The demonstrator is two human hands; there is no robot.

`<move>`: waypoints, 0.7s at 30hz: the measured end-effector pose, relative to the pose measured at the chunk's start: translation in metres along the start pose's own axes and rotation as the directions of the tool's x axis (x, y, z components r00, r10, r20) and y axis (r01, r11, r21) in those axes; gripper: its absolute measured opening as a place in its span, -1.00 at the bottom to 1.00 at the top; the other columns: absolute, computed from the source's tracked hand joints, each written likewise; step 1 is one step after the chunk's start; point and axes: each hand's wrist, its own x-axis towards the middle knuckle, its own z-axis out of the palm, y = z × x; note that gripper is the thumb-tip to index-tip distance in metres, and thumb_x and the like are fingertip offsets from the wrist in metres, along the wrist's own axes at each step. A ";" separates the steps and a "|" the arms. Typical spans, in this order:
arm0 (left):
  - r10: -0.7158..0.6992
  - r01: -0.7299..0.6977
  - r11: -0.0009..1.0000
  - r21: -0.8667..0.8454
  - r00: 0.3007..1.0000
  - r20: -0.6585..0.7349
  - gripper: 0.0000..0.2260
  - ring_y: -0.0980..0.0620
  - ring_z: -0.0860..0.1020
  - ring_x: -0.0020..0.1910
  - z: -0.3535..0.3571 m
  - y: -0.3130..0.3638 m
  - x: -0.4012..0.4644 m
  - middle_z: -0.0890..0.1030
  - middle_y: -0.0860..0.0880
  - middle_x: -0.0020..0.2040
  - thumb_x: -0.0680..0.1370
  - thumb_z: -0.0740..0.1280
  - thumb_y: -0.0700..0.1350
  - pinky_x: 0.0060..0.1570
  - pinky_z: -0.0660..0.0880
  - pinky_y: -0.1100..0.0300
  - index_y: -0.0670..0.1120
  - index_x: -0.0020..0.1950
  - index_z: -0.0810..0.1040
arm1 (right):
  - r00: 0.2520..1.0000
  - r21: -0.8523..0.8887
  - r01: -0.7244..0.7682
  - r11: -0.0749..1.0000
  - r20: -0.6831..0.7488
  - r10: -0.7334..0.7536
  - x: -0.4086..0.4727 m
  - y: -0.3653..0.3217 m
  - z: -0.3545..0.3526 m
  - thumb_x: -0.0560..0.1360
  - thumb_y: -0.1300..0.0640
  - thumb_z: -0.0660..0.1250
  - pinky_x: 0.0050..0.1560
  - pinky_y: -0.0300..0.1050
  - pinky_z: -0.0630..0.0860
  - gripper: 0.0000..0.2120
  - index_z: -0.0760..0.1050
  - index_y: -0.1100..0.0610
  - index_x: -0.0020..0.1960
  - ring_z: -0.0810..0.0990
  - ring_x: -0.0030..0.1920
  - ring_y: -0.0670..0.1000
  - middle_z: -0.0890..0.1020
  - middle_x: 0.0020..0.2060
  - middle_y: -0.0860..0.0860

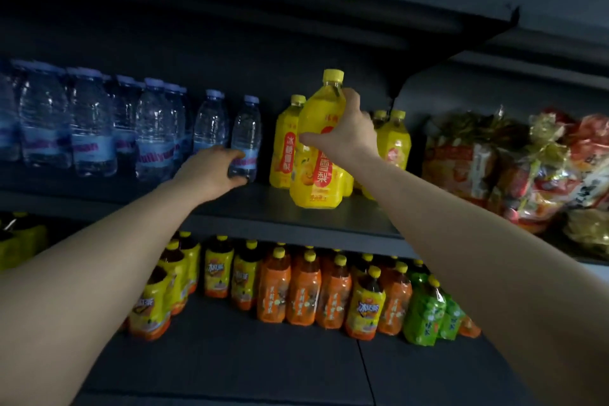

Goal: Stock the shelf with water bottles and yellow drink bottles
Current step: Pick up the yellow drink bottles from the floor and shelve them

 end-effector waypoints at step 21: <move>0.169 -0.169 0.986 0.001 0.986 0.013 -0.38 -0.23 0.30 0.43 0.070 -0.058 0.077 -0.06 -0.10 0.58 0.59 0.32 0.02 0.33 0.42 -0.11 0.16 0.57 0.08 | 0.992 -0.024 -0.123 0.992 -0.020 0.122 0.026 0.004 0.104 0.38 -0.20 0.51 -0.34 -0.29 0.33 0.01 -0.11 -0.15 0.57 0.42 0.09 0.02 0.32 0.43 0.09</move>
